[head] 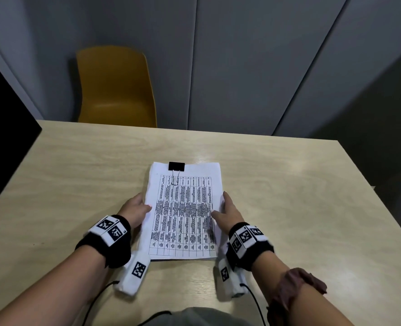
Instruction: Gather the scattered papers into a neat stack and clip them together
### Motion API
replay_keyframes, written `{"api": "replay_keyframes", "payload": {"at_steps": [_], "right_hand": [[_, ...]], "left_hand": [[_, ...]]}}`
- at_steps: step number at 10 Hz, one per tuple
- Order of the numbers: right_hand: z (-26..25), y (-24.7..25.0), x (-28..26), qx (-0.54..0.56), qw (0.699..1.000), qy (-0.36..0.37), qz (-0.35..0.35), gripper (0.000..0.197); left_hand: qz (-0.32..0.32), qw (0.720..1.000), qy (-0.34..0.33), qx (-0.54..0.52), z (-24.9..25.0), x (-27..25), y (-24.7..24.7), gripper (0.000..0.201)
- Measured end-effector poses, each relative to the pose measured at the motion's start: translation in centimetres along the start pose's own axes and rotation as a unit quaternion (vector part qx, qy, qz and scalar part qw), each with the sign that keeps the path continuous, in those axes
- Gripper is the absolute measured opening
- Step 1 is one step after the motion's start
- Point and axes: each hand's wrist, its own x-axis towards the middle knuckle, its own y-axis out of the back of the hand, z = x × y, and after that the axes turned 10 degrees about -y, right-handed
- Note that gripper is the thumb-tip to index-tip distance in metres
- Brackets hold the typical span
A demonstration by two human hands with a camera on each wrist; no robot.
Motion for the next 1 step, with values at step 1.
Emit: {"api": "replay_keyframes", "payload": {"at_steps": [1], "right_hand": [[0.33, -0.06, -0.38, 0.007, 1.000, 0.015, 0.006, 0.074]], "left_hand": [[0.007, 1.000, -0.014, 0.001, 0.05, -0.70, -0.28, 0.038]]}}
